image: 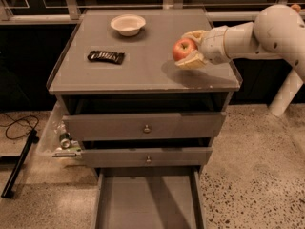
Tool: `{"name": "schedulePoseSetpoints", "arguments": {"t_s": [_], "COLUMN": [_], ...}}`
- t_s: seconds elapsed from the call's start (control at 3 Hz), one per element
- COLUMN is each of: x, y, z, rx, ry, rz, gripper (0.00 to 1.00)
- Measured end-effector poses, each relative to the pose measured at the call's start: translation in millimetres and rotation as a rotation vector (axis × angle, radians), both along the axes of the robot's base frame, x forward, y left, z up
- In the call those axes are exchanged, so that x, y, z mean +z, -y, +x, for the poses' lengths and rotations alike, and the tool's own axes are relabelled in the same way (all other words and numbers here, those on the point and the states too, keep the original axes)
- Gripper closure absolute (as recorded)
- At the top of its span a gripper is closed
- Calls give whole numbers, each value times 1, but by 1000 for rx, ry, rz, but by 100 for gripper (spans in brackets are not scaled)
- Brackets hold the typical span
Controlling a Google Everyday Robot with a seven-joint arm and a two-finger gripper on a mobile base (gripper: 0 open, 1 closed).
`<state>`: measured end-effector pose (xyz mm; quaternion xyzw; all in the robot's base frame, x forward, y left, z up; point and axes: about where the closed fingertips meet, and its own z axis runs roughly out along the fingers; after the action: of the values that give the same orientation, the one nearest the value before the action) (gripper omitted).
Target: Pick apple from bottom drawer and place on counter
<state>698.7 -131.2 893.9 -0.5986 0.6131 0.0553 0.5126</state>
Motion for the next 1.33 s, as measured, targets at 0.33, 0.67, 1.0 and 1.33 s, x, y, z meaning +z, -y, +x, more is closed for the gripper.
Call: {"name": "schedulePoseSetpoints", "arguments": {"t_s": [0.33, 0.67, 1.0, 1.33], "x": [-13, -21, -33, -33], "y": [-18, -37, -53, -53], "z": [21, 31, 32, 32], "rx": [-30, -31, -16, -16], "ry": [-46, -72, -104, -104], "rz": [30, 55, 67, 67], "gripper": [100, 100, 100, 81]}}
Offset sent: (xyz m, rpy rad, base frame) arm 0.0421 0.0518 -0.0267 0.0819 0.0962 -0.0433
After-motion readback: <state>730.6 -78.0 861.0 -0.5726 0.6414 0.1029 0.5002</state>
